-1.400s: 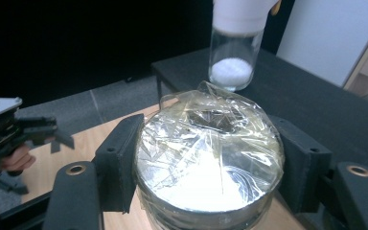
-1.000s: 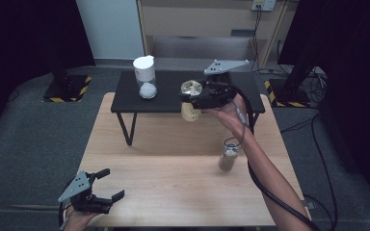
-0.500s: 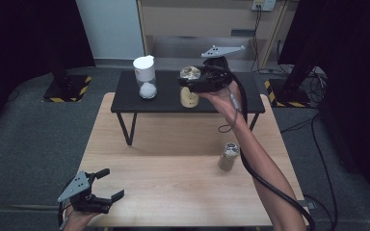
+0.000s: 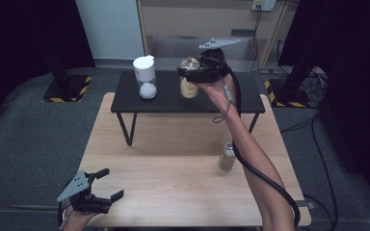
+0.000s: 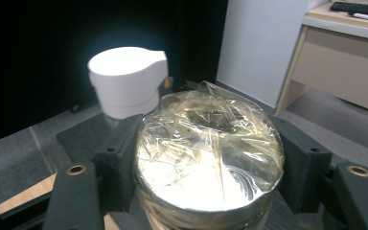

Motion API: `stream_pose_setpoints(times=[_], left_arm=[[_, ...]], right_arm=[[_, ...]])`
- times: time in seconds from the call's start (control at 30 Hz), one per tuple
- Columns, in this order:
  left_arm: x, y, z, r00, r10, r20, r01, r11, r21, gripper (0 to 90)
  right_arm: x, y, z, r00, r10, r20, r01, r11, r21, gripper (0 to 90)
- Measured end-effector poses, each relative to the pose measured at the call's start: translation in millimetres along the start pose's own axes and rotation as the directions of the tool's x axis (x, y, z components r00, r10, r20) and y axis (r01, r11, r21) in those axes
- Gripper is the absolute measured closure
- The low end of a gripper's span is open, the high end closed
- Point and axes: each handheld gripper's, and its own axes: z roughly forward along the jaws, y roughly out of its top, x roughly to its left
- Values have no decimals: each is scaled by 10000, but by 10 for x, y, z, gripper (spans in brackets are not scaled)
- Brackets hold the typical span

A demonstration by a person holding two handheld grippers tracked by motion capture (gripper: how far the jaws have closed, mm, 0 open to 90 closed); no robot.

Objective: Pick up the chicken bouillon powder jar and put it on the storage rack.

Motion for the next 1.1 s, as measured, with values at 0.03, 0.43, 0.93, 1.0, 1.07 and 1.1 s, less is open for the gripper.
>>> stream_pose_setpoints(times=[0.03, 0.43, 0.93, 1.0, 1.07, 1.1], left_arm=[[0, 0, 0, 10000, 4, 2, -4, 10000, 3, 12], [0, 2, 3, 10000, 23, 19, -23, 10000, 23, 11], [14, -2, 7, 10000, -14, 33, 14, 10000, 38, 11], [17, -3, 6, 10000, -25, 33, 25, 10000, 34, 11], [19, -4, 6, 10000, -37, 27, 37, 10000, 35, 11], [20, -5, 5, 10000, -40, 28, 40, 10000, 32, 11]], right_arm=[[1, -1, 15, 10000, 2, 72, -2, 10000, -11, 348], [7, -35, 183, 9973, 214, 703, -215, 9998, -1, 348], [-3, -119, 334, 9957, 303, 875, -321, 9993, 185, 348], [-5, -135, 353, 9956, 310, 885, -330, 9992, 220, 348], [-20, -161, 376, 9957, 376, 852, -397, 9989, 239, 348], [-25, -170, 385, 9958, 387, 828, -410, 9988, 257, 348]])
